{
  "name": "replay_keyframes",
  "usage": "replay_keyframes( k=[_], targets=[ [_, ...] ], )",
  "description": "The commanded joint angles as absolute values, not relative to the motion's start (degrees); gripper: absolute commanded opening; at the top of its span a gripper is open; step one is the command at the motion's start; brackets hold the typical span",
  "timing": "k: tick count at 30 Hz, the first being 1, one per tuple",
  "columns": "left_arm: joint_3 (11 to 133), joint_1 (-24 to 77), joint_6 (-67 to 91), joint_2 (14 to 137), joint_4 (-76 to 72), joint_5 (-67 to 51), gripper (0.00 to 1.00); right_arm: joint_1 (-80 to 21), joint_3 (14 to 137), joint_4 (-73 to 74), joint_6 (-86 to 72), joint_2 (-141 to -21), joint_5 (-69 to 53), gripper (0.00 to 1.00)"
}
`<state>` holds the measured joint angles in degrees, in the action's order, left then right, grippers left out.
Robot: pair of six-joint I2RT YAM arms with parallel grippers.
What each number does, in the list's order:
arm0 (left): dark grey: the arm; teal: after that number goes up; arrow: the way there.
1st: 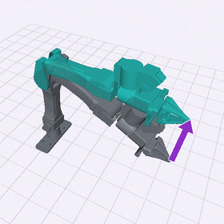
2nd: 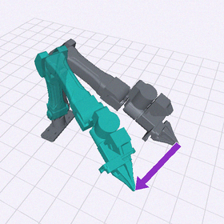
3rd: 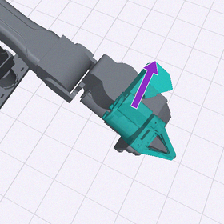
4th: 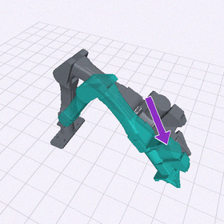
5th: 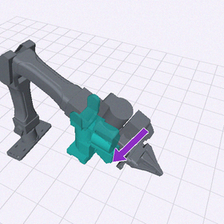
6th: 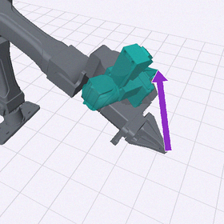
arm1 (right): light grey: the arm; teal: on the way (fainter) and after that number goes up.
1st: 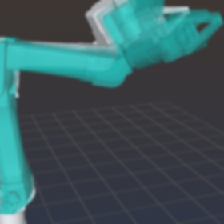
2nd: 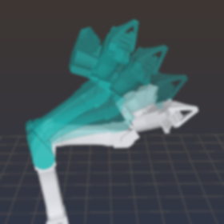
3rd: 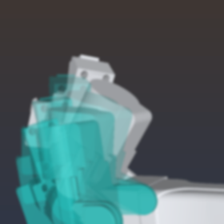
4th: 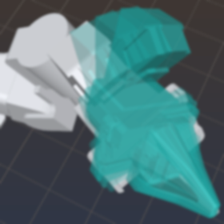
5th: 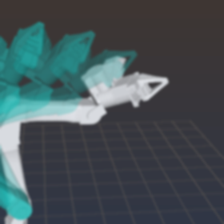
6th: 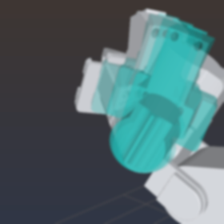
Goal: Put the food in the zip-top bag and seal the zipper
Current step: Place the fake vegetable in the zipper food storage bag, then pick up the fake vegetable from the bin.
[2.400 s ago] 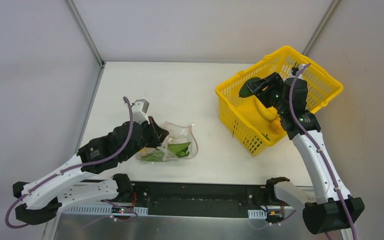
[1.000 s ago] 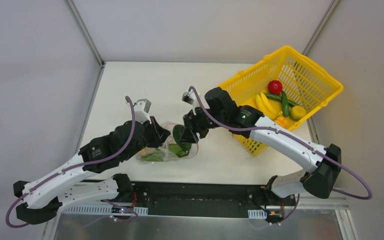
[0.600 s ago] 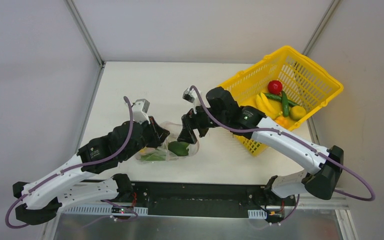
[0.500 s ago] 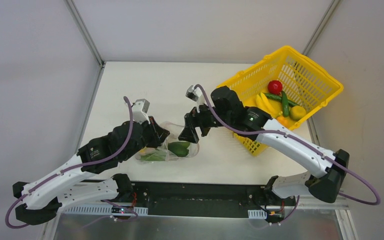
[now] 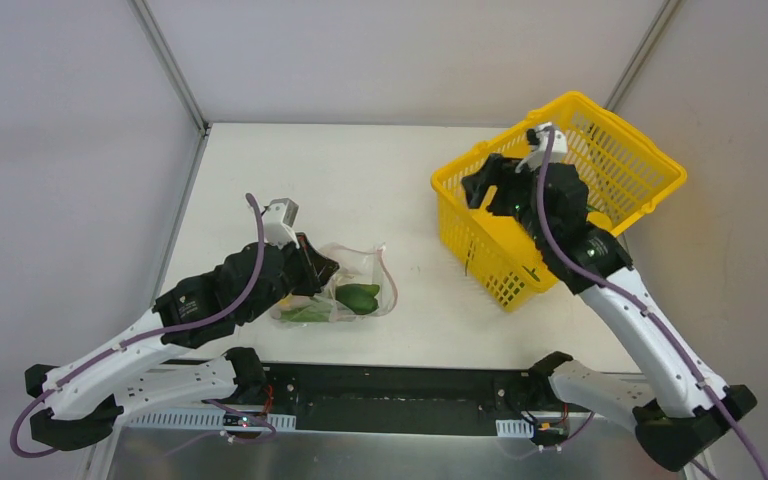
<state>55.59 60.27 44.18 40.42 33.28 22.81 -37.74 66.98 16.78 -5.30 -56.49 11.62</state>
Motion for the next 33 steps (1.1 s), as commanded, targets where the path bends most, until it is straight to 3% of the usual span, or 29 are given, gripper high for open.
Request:
replay_keyframes(
  k=[1,7,13,19,33],
  targets=[
    [55.3,59.6,44.8,39.9,31.7,23.0,0.00,-22.5,67.8,25.8,-14.7,-60.8,11.2,0.76],
    [54.9,59.6,44.9,39.0,31.9,23.3,0.00,-11.8,69.0,33.0,-18.1,-71.0,0.8,0.76],
    [54.5,59.6,44.9,38.6,31.9,23.9,0.00,-11.7,73.2,39.0,-19.2,-83.6,0.5,0.75],
    [54.2,59.6,45.0,38.3,32.3,24.7,0.00,-11.8,68.6,33.0,-21.7,-86.4,-4.0,0.66],
    [54.4,59.6,44.7,38.9,32.2,24.5,0.00,-17.4,67.5,31.7,-23.5,-97.3,-1.2,0.61]
  ],
)
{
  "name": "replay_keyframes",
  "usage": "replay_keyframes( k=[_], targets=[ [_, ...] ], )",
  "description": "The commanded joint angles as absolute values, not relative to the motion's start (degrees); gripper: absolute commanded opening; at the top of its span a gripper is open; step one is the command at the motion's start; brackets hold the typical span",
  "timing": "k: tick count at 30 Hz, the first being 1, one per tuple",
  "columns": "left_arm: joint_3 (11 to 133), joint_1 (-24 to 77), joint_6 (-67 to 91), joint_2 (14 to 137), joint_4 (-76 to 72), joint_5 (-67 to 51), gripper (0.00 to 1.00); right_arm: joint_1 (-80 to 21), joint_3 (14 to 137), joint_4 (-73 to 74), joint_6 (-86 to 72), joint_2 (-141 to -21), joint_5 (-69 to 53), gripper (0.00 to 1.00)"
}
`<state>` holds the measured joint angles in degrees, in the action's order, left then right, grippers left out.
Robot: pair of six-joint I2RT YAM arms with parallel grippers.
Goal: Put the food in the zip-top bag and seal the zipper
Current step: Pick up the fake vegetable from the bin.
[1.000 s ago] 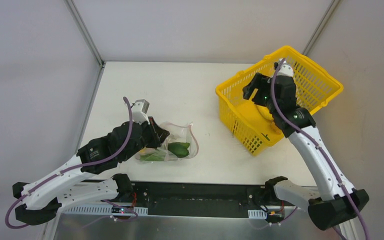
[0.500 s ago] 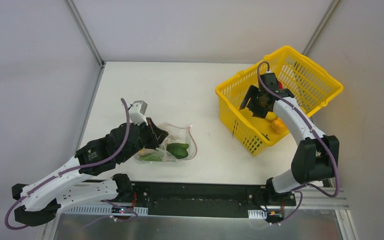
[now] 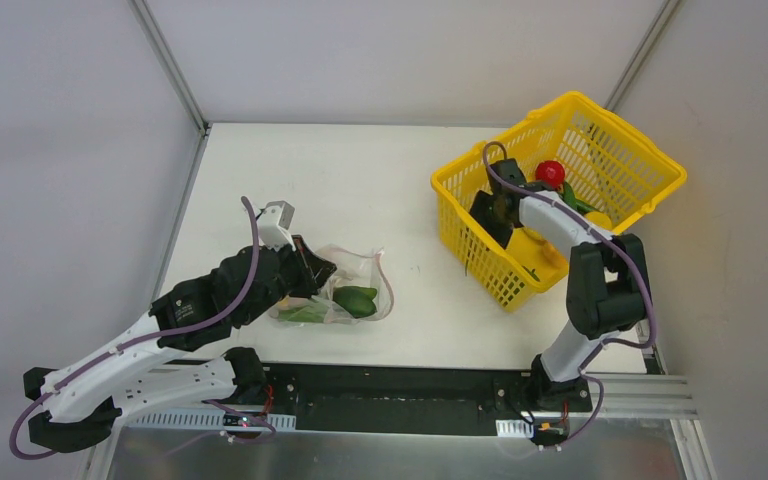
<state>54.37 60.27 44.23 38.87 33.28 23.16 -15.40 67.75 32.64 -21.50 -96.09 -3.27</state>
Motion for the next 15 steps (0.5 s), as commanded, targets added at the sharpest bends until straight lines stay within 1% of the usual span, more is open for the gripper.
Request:
replay_keyframes(
  k=[1,2,3,13,15],
  targets=[
    [54.7,59.6,44.7,39.0,32.5,24.5,0.00,-17.7,67.1,31.5,-23.8,-97.6,-0.7,0.55],
    [54.8,59.6,44.6,39.1,32.7,24.5,0.00,-18.1,66.7,31.1,-24.2,-97.7,0.6,0.51],
    [54.8,59.6,44.7,39.1,32.9,24.6,0.00,-18.4,66.3,30.7,-24.6,-97.7,2.0,0.50],
    [54.1,59.6,45.3,39.1,32.3,24.7,0.00,-20.3,64.9,30.6,-24.6,-99.8,6.2,0.50],
    [54.0,59.6,45.2,39.1,32.2,24.7,0.00,-20.5,64.7,30.1,-24.9,-100.4,6.3,0.49]
  ],
)
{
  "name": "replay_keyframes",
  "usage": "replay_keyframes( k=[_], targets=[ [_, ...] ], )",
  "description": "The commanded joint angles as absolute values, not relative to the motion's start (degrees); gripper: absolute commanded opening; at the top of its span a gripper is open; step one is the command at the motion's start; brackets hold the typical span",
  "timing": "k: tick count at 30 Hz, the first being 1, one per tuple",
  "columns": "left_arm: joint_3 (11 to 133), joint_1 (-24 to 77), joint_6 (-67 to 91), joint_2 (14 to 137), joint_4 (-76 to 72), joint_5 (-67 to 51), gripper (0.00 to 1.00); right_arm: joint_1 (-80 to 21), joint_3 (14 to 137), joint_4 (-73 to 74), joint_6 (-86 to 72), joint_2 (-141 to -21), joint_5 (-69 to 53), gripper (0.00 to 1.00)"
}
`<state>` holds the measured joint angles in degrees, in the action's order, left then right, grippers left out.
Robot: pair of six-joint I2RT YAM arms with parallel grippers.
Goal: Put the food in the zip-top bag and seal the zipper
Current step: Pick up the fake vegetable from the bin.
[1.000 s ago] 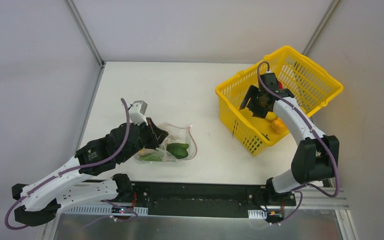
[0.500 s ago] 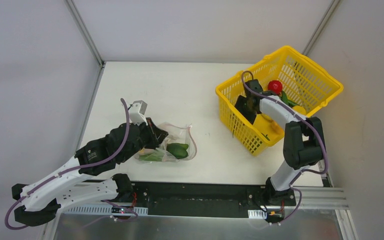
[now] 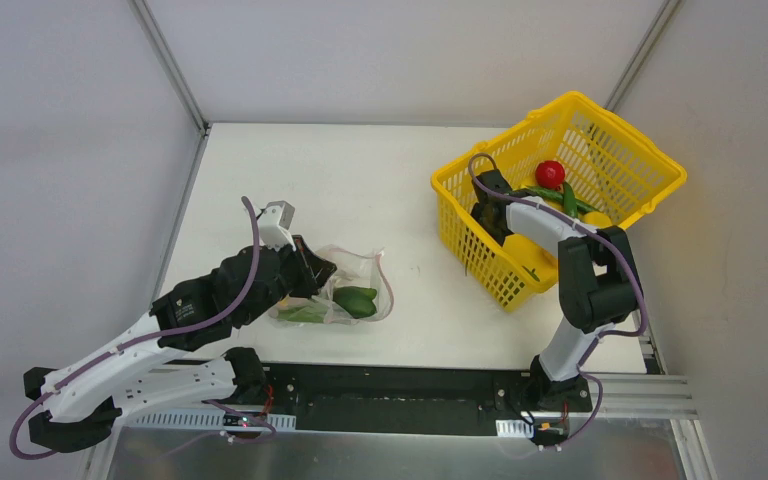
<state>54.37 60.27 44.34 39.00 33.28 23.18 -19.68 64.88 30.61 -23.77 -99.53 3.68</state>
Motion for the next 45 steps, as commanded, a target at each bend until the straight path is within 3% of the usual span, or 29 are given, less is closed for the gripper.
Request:
replay_keyframes(
  k=[1,13,19,24,36,45],
  targets=[
    [54.0,59.6,45.0,39.2,32.3,24.7,0.00,-20.5,64.7,29.9,-24.9,-100.8,6.4,0.48],
    [53.9,59.6,45.3,38.2,32.7,25.0,0.00,-21.0,62.7,26.3,-26.7,-102.3,10.2,0.33],
    [54.6,59.7,44.9,38.5,33.0,24.9,0.00,-20.9,60.0,22.1,-29.4,-98.7,11.6,0.10],
    [54.5,59.6,44.9,39.0,32.8,24.4,0.00,-21.0,59.5,21.1,-30.9,-94.4,14.5,0.00],
    [53.8,59.6,45.2,37.8,33.3,25.2,0.00,-20.9,53.4,15.6,-35.7,-84.5,20.7,0.00],
    [53.9,59.6,45.1,38.5,33.0,24.7,0.00,-21.0,54.7,16.8,-34.5,-81.8,34.9,0.00]
  ],
)
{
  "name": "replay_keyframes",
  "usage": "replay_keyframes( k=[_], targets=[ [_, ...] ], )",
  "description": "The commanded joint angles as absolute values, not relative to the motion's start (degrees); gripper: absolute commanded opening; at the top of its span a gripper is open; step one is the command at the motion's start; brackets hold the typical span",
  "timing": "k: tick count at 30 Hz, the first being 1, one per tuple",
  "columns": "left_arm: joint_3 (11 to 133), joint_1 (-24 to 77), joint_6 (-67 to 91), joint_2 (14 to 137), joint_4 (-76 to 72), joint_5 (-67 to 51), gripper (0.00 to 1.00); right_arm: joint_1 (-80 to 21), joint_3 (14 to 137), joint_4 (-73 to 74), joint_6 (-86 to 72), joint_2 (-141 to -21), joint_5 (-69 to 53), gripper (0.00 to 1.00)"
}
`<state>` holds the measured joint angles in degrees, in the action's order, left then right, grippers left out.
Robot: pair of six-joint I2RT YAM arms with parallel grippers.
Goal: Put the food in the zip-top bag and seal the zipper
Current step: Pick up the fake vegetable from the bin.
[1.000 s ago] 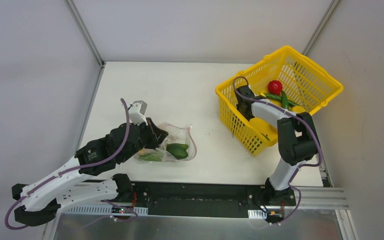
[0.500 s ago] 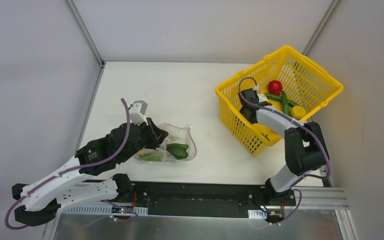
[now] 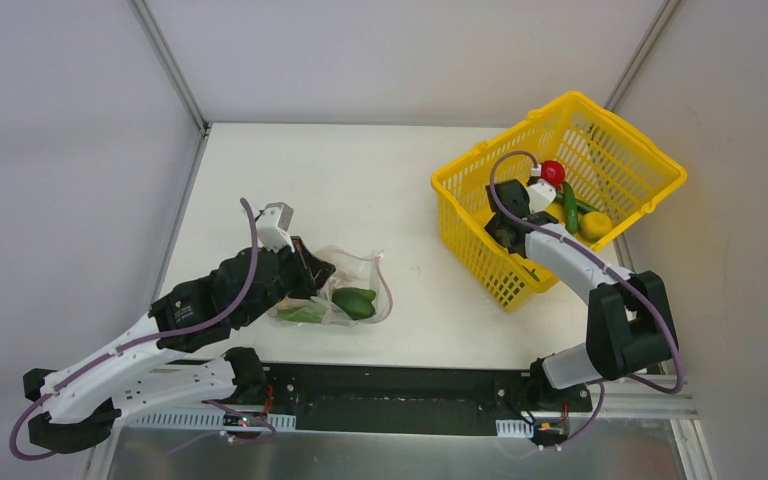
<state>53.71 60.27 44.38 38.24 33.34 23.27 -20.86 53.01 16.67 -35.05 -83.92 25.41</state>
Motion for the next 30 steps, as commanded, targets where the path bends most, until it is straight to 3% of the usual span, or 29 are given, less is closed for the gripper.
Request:
replay_keyframes(
  k=[1,12,24,30],
  targets=[
    [54.0,59.6,45.1,38.6,33.0,24.6,0.00,-20.9,55.2,16.9,-34.1,-81.8,35.7,0.00],
    [53.9,59.6,45.3,38.6,32.9,24.8,0.00,-20.0,61.6,21.6,-29.8,-76.3,29.4,0.00],
    [54.7,59.6,44.9,40.2,32.2,24.0,0.00,-17.2,64.2,22.7,-28.2,-61.0,26.4,0.01],
    [54.8,59.6,44.8,40.7,31.8,23.7,0.00,-17.2,66.9,22.5,-28.6,-56.6,15.3,0.01]
  ],
)
